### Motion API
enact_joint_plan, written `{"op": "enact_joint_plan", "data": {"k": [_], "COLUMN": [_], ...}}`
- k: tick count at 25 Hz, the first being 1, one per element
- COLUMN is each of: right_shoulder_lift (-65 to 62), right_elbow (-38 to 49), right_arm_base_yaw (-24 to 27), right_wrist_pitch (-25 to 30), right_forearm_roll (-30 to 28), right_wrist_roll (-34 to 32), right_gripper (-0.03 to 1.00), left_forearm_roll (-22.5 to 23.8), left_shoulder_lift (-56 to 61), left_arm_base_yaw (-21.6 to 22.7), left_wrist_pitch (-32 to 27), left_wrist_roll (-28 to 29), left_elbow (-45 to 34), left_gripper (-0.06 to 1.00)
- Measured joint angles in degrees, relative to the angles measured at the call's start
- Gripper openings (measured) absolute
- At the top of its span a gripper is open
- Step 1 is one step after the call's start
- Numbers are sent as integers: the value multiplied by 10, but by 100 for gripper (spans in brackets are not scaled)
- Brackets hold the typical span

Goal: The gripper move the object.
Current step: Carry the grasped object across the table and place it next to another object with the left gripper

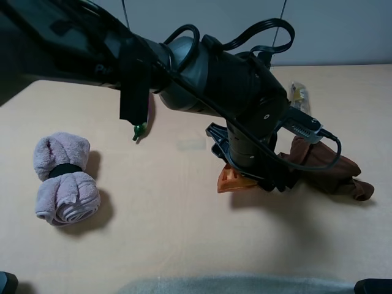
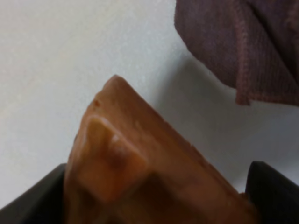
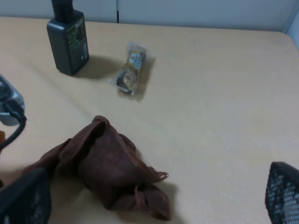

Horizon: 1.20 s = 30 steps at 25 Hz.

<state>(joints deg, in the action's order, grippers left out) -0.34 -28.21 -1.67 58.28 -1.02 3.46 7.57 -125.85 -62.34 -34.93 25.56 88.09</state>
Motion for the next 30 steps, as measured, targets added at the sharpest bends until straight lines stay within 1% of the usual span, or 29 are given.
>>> {"op": "enact_joint_plan", "data": {"k": [14,25,28,30], "right_shoulder_lift": [0,0,0,0], "right_elbow": [0,0,0,0], "right_arm_base_yaw": [0,0,0,0], "right_wrist_pitch": [1,1,1,1], "right_forearm_roll": [0,0,0,0], "right_wrist_roll": [0,0,0,0], "right_gripper": [69,69,69,69], "left_forearm_roll": [0,0,0,0], "left_shoulder_lift": [-30,-37,-37,-37], "left_arm_base_yaw": [0,0,0,0], "left_wrist_pitch": [23,25,26,27], "left_wrist_roll": [0,0,1,1], "left_elbow": [0,0,0,0], "left_gripper": [72,72,77,84]}}
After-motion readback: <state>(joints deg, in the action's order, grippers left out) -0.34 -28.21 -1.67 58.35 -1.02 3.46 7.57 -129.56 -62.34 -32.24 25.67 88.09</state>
